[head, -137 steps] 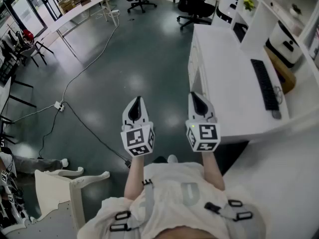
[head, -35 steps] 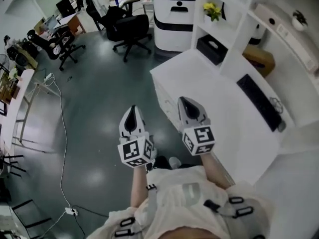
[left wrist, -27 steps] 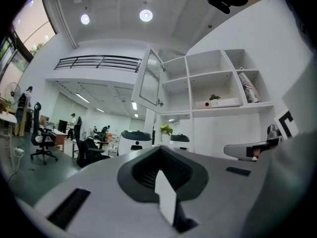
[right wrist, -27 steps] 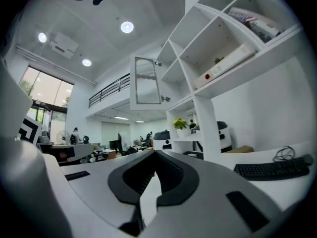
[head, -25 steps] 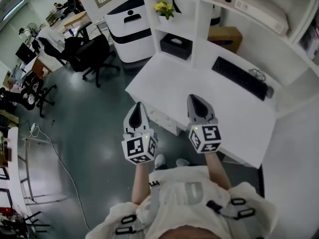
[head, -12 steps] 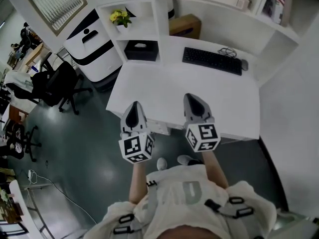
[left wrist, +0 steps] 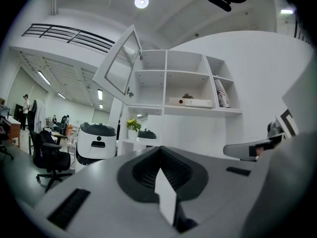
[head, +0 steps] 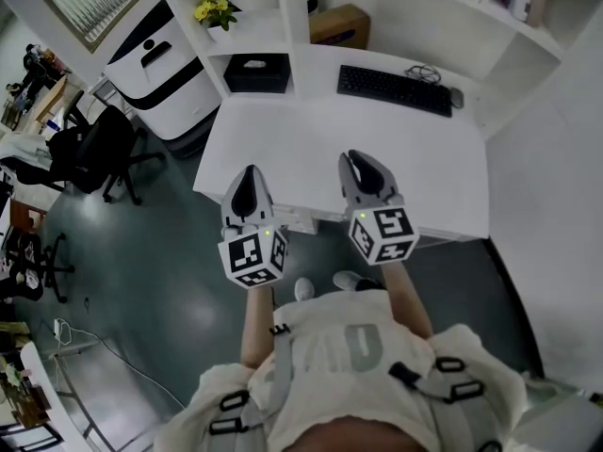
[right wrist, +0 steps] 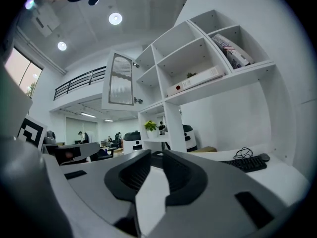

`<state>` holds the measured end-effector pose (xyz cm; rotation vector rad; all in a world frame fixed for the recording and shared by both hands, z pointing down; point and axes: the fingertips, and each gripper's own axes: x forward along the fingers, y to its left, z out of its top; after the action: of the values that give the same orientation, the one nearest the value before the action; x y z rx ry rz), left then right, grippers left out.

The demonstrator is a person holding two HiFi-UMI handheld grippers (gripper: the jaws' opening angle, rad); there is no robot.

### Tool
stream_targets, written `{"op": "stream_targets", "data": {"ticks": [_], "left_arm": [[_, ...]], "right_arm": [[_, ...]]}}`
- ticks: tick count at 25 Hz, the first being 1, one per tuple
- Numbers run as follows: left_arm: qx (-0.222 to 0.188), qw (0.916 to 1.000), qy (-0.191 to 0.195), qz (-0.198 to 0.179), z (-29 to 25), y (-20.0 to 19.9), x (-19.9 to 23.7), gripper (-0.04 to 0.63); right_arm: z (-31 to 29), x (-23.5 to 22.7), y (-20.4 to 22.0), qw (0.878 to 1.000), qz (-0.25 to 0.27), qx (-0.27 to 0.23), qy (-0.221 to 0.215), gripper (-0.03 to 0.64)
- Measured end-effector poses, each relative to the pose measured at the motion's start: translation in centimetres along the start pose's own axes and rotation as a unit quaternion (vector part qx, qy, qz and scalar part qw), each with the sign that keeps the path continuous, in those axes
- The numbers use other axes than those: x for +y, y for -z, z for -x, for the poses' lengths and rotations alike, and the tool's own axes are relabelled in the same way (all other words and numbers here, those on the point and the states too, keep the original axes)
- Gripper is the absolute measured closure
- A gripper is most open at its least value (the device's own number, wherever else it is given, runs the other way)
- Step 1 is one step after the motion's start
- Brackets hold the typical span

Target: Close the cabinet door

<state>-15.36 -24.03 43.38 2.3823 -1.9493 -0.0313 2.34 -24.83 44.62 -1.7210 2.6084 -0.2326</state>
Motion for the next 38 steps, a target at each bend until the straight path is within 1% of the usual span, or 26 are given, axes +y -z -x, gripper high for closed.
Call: {"op": "stream_targets", "data": {"ticks": [2, 4, 6, 9, 14, 17, 19, 22, 25, 28, 32, 34, 38], "left_arm": [[-0.001, 1.0000, -0.001, -0.001, 0.0, -0.1, 0.0, 0.591], [-0.002, 1.0000, -0.003, -0.003, 0.1, -0.1, 0.0, 0.591], [-0.002, 1.0000, -0.005, -0.004, 0.3, 0.0, 0.0, 0.591], [0.001, 0.9999, -0.010, -0.005, 0.5, 0.1, 0.1, 0.591], [0.003, 0.9998, -0.016, -0.008, 0.5, 0.0, 0.4, 0.591], [0.003, 0.9997, -0.024, -0.007, 0.6, -0.5, 1.0, 0.591], [0.002, 0.9995, -0.032, -0.007, 0.6, -1.0, 1.7, 0.591], [0.003, 0.9988, -0.048, -0.007, 0.6, -1.9, 3.3, 0.591], [0.010, 0.9980, -0.062, -0.001, 0.7, -2.4, 5.0, 0.591], [0.015, 0.9963, -0.085, -0.001, 1.5, -2.7, 7.2, 0.591], [0.005, 0.9931, -0.117, 0.002, 2.7, -4.1, 10.2, 0.591], [-0.001, 0.9917, -0.128, 0.010, 3.5, -4.6, 11.4, 0.591], [0.000, 0.9876, -0.157, 0.007, 5.4, -4.8, 14.0, 0.591]], "right_arm": [[-0.4, 0.6, 0.5, 1.000, -0.011, 0.009, -0.025, 0.428], [-0.7, 0.8, 1.1, 0.999, -0.026, 0.021, -0.035, 0.368], [-0.8, 0.8, 1.7, 0.998, -0.028, 0.032, -0.038, 0.340], [-0.8, 0.9, 2.3, 0.998, -0.023, 0.047, -0.039, 0.334], [-1.4, 0.6, 2.8, 0.997, -0.045, 0.058, -0.039, 0.336], [-2.2, 0.4, 2.1, 0.997, -0.044, 0.058, -0.038, 0.336], [-3.3, 0.6, 0.8, 0.997, -0.044, 0.050, -0.041, 0.336], [-5.8, 1.6, -2.5, 0.997, -0.034, 0.032, -0.054, 0.336], [-8.6, 3.0, -6.8, 0.998, -0.007, 0.003, -0.063, 0.336], [-11.0, 5.3, -11.1, 0.996, 0.015, -0.027, -0.082, 0.336], [-13.8, 9.4, -17.2, 0.989, 0.037, -0.077, -0.116, 0.336], [-15.0, 11.1, -20.1, 0.986, 0.040, -0.101, -0.130, 0.336], [-16.7, 15.2, -25.4, 0.976, 0.047, -0.140, -0.157, 0.336]]}}
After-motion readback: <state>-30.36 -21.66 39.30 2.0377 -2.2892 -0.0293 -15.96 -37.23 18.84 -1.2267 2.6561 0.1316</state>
